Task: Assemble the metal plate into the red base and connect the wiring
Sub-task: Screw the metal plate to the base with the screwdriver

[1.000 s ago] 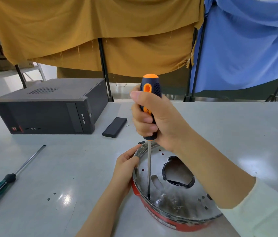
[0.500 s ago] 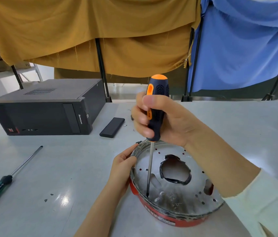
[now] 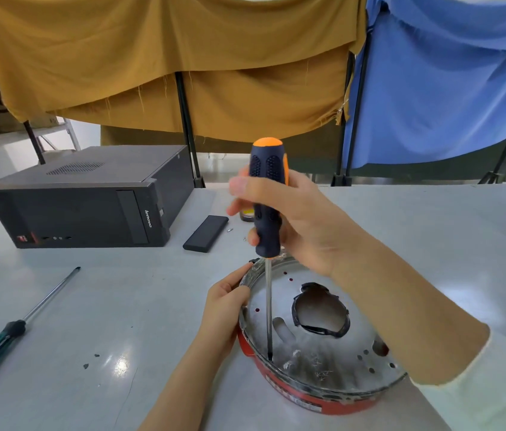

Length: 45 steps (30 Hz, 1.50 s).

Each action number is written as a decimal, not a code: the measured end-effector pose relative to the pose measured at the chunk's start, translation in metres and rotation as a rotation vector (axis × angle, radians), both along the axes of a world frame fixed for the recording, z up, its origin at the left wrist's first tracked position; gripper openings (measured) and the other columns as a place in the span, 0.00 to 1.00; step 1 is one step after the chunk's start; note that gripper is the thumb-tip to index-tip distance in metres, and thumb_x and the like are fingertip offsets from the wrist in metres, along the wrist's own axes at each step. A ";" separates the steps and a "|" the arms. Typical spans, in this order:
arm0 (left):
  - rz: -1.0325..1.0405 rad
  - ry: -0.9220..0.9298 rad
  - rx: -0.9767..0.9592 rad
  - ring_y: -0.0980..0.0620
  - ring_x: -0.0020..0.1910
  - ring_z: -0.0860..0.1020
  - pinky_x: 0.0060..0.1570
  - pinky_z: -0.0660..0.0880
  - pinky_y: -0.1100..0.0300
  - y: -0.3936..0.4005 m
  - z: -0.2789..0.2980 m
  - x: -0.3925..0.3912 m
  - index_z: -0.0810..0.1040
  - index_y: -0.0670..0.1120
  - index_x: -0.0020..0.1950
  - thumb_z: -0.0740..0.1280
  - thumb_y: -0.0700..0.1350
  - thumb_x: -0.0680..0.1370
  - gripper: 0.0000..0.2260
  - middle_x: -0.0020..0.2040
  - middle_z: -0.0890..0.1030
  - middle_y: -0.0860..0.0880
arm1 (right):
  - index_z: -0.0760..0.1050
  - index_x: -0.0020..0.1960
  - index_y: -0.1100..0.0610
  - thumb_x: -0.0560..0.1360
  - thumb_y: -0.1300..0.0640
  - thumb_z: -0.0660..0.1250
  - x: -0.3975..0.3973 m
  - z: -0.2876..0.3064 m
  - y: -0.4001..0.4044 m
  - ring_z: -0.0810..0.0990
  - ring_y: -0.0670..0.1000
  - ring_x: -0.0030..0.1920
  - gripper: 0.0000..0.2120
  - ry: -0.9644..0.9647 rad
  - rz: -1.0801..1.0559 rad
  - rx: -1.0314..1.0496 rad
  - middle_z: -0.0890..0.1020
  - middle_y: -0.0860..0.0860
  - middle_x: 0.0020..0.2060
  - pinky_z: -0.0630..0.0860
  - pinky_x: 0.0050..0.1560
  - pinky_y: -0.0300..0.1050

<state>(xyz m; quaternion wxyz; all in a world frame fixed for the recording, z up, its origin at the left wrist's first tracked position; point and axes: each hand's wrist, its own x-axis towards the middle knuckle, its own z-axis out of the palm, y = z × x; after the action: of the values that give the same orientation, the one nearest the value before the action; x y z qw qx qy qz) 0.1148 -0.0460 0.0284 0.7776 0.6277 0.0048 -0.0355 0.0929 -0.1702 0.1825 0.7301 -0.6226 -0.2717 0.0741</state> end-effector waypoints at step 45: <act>-0.083 0.003 0.011 0.45 0.38 0.75 0.38 0.72 0.57 0.002 -0.001 0.003 0.84 0.46 0.57 0.59 0.31 0.69 0.23 0.42 0.83 0.41 | 0.76 0.41 0.54 0.72 0.58 0.64 0.003 0.002 -0.006 0.69 0.46 0.20 0.02 0.045 0.438 0.038 0.74 0.51 0.27 0.61 0.24 0.37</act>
<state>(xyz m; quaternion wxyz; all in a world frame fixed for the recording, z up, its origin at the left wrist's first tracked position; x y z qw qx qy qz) 0.1175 -0.0440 0.0279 0.7720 0.6316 -0.0199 -0.0687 0.0958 -0.1763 0.1848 0.7141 -0.5331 -0.3855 0.2393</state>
